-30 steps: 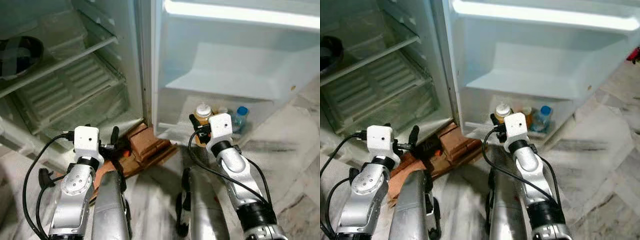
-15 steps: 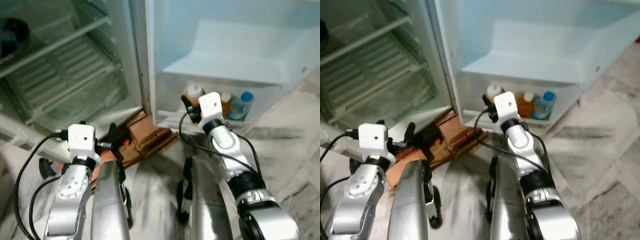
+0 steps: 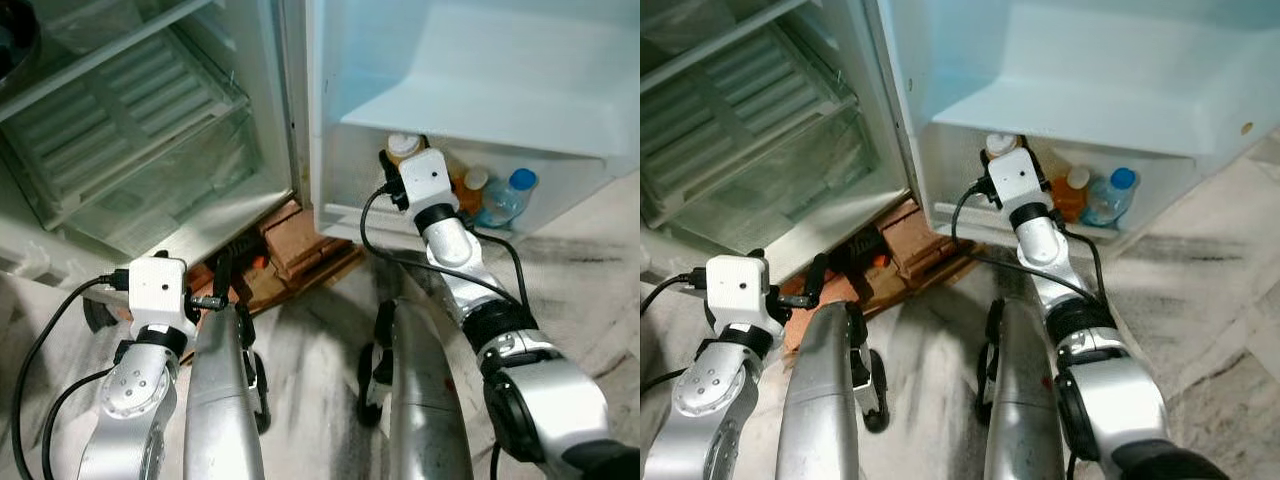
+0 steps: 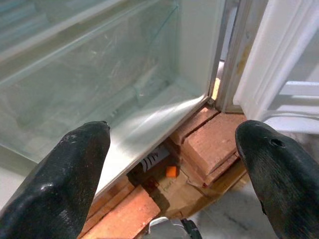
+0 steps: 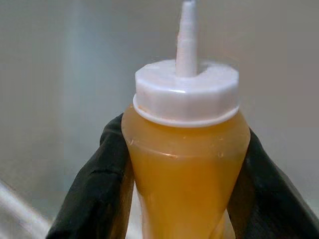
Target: Restocking fridge
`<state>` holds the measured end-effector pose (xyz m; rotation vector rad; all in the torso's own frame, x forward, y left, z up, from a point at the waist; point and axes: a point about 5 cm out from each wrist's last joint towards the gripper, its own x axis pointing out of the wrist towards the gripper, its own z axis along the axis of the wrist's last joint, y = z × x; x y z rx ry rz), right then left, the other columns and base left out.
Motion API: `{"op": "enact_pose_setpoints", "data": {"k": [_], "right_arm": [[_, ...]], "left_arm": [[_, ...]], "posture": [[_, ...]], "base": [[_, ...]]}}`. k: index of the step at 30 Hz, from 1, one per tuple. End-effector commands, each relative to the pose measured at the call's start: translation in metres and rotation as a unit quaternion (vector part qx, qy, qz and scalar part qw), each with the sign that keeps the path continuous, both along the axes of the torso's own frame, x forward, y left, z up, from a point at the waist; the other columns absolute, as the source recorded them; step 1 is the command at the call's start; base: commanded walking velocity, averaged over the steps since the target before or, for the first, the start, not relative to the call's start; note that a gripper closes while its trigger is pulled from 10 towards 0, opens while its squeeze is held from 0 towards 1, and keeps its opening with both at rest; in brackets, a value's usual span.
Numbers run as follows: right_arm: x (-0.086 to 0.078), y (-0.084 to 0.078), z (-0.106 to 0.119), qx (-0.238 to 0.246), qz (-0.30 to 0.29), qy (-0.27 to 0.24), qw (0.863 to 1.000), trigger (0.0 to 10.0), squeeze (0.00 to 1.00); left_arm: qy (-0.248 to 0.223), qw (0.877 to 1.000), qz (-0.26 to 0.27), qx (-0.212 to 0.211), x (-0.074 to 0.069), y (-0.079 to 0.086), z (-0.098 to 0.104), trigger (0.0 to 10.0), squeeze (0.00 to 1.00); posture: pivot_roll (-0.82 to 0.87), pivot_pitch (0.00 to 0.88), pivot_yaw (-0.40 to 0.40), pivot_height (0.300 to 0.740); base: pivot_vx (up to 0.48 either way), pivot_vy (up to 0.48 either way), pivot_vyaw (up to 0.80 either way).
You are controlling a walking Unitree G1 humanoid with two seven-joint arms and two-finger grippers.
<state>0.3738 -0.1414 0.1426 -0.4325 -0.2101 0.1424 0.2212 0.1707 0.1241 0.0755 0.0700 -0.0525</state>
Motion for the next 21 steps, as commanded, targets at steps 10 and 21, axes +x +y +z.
{"op": "enact_pose_setpoints", "data": {"k": [10,21], "right_arm": [[-0.01,-0.011,-0.041,-0.041,-0.034,0.079,0.995,10.0,0.0],[-0.013,-0.033,-0.052,0.003,-0.109,0.126,0.986,10.0,0.0]], "left_arm": [[0.04,0.999,0.007,-0.006,-0.02,0.001,-0.006,10.0,0.0],[0.043,0.999,0.005,-0.006,-0.018,0.0,-0.004,10.0,0.0]], "posture": [[0.21,0.447,0.015,0.564],[0.21,0.452,0.022,0.564]], "base": [[0.0,0.0,0.0],[0.0,0.0,0.0]]}}
